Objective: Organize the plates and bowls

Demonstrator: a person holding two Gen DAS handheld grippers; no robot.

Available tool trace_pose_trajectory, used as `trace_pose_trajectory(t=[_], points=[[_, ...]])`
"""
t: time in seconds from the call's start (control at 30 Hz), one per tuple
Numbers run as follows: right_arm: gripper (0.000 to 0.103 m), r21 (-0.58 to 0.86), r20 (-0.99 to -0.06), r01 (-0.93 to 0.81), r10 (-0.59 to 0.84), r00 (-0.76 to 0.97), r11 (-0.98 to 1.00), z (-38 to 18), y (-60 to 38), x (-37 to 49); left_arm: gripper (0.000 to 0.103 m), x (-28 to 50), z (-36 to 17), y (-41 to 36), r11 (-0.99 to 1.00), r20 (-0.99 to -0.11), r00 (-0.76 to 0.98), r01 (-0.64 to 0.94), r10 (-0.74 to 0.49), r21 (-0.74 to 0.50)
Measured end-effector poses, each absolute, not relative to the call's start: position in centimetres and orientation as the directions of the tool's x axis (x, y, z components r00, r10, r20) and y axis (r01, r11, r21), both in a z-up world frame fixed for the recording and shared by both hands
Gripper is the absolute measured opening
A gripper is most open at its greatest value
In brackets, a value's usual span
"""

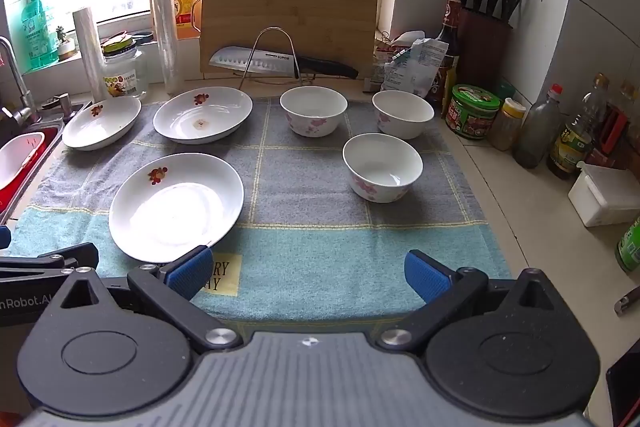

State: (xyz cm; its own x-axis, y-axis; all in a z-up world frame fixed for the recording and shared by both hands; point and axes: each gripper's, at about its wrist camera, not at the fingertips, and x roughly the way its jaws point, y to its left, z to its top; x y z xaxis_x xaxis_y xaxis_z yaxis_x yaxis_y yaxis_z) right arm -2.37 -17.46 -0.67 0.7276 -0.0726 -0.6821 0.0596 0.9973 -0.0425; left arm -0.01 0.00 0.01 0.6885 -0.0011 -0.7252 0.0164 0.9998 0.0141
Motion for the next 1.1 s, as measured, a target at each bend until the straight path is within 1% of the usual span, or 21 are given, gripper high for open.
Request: trace_pose_trajectory(t=[0.53,1.1], points=[[0.103,-0.052,-0.68,0.058,-0.078,0.729,0.997,-0.5,-17.1,-2.2,0.102,-0.4,0.1,1.0,0.999,-0.716,0.697,0.033,-0.027,-0.006],[0.103,-0.069,-0.683,0.05,-0.084,0.726,0.996,-0.4,-17.1,-2.1,0.102,0.1,0.1,0.2,1.0,-0.723,0.691,0.03,-0.018,0.003]])
